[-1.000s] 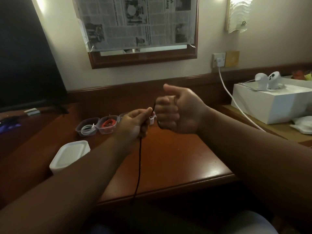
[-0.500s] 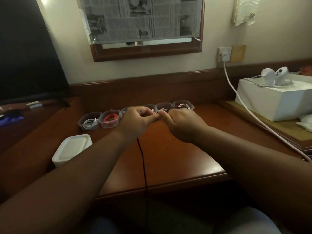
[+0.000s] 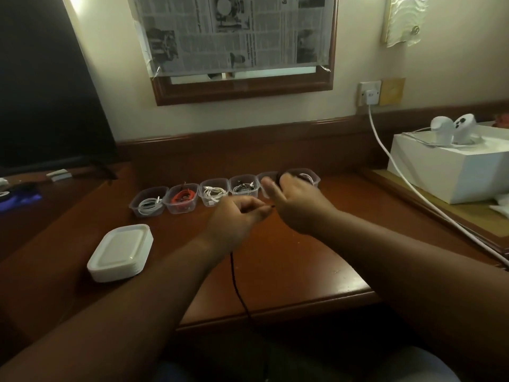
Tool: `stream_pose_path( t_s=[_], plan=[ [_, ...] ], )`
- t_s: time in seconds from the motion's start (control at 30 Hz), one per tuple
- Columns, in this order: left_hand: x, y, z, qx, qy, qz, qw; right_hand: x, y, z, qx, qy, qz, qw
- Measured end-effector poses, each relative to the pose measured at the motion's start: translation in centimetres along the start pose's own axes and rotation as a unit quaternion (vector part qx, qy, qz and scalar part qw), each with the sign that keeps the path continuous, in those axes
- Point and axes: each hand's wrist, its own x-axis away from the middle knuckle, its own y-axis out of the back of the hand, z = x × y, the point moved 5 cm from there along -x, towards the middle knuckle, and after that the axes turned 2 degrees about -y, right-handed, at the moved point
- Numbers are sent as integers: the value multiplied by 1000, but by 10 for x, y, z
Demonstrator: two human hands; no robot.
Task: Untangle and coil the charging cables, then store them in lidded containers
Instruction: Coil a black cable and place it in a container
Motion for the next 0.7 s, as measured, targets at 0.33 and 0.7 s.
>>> stream_pose_path(
  t_s=[0.33,0.7],
  plan=[
    [8,-5,24,302,133,-45,943,7,5,40,-825,-132,113,538],
    [-5,23,-3,-60,-100,-7,993,15,-27,20,-130,-49,148,979]
  ],
)
